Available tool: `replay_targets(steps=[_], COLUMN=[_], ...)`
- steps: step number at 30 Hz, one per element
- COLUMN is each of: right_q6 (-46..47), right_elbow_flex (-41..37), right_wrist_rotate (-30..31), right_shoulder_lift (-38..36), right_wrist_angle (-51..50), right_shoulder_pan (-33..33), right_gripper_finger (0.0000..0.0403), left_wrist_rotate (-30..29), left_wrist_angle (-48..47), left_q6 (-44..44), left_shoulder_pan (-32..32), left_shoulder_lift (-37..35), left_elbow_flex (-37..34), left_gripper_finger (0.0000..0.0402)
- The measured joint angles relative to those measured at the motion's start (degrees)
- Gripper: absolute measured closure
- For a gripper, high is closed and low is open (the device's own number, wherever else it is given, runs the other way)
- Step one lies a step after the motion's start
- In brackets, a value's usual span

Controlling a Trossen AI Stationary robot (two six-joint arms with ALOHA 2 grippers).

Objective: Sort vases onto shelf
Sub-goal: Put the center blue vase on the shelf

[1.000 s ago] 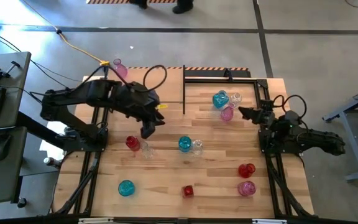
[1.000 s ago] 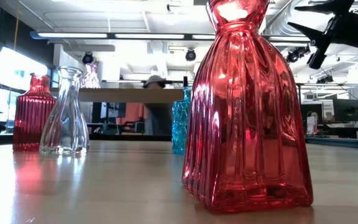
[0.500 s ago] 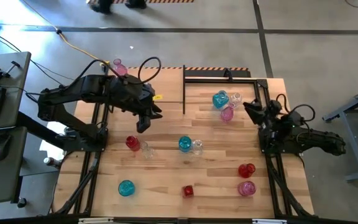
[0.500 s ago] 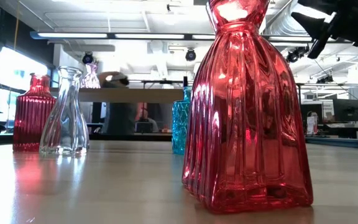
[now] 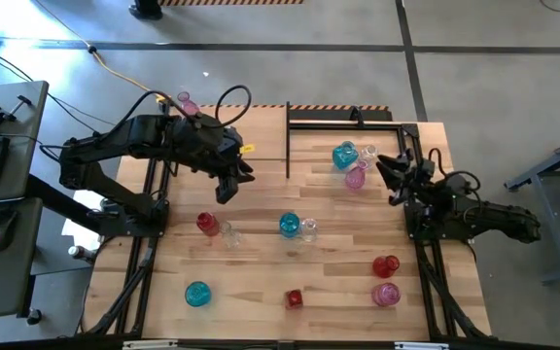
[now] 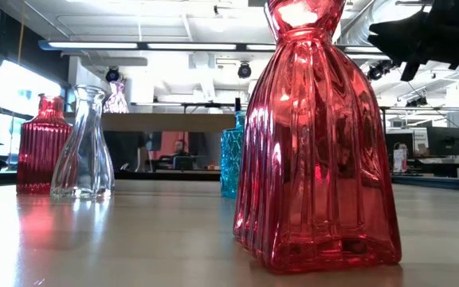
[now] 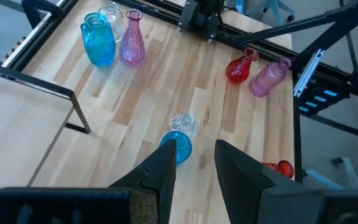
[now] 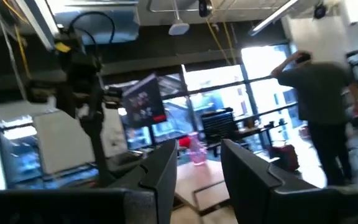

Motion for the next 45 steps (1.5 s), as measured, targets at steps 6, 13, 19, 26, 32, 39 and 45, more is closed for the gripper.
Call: replay_targets(steps=[6,13,19,26,32,39,45], right_q6=[-6.25,-7.34,-6.43,-2.38,3.46,8.04,10.18], right_elbow_flex=[3.12,14.80,24.80,36.01,44.61,52.20,56.29], right_wrist_rotate=[2.26,2.30,2.29,2.22,1.64,-4.28,-8.55], right_shoulder_lift=[0.07,2.84,8.85,18.66,27.08,35.86,41.50], right_wrist_angle=[-4.56,-17.99,-24.84,-32.58,-42.90,-48.94,-49.57], right_shoulder_pan=[0.00,0.00,0.00,0.00,0.00,0.00,0.00], right_gripper_finger=[0.0286,0.0286,0.0286,0.0286,0.0286,0.0286,0.0286], left_wrist_rotate=[-0.01,-0.03,-0.26,-0.26,-0.26,-0.24,-0.24], left_wrist_angle=[0.00,0.00,0.00,0.00,0.00,0.00,0.00], left_q6=[-0.89,-2.04,-1.98,-1.93,-0.87,-0.84,-1.07], left_shoulder_pan=[0.00,0.00,0.00,0.00,0.00,0.00,0.00], left_shoulder_lift=[0.00,0.00,0.00,0.00,0.00,0.00,0.00], left_elbow_flex=[0.00,0.00,0.00,0.00,0.00,0.00,0.00], left_gripper_finger=[0.0301,0.0301,0.0301,0.0301,0.0301,0.0301,0.0301])
